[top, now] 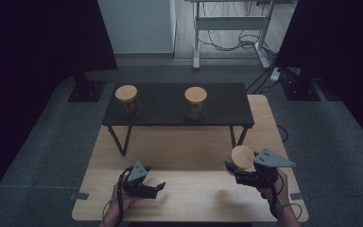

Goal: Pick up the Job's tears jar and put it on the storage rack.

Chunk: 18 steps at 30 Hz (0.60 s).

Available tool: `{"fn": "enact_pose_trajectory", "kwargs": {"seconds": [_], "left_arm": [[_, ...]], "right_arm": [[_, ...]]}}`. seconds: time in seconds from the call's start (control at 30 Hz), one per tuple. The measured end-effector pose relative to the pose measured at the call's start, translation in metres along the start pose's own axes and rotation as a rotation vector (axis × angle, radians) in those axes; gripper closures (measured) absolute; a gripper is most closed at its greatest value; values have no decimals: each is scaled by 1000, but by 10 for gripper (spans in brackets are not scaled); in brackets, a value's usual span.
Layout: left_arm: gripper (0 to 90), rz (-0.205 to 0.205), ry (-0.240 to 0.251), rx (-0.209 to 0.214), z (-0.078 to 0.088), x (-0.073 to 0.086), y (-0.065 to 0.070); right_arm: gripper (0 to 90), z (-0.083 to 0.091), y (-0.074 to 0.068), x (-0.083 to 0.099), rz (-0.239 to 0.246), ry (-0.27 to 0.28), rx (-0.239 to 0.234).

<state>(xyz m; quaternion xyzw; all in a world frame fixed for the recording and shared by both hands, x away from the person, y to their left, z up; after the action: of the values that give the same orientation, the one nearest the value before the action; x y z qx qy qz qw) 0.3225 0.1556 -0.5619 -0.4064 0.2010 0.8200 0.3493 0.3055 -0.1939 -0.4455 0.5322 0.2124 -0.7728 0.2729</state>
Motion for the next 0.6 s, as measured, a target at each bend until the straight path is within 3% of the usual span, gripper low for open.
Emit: {"fn": "enact_pose_trajectory", "kwargs": {"seconds": [0.6], "left_arm": [[96,-4,8,-9,3,-1,0]], "right_arm": [[245,-4,2,-20,33,-1,5]]}}
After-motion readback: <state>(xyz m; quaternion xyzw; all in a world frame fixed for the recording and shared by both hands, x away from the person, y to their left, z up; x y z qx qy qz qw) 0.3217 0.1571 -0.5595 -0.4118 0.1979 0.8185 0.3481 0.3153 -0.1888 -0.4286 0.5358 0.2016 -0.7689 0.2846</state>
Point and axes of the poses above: each handheld gripper's, and its own axes: z roughly backward along the jaws, x roughly out of its underside, y roughly to its right, the point moved 5 cm from there along -z, roughly forward along the jaws
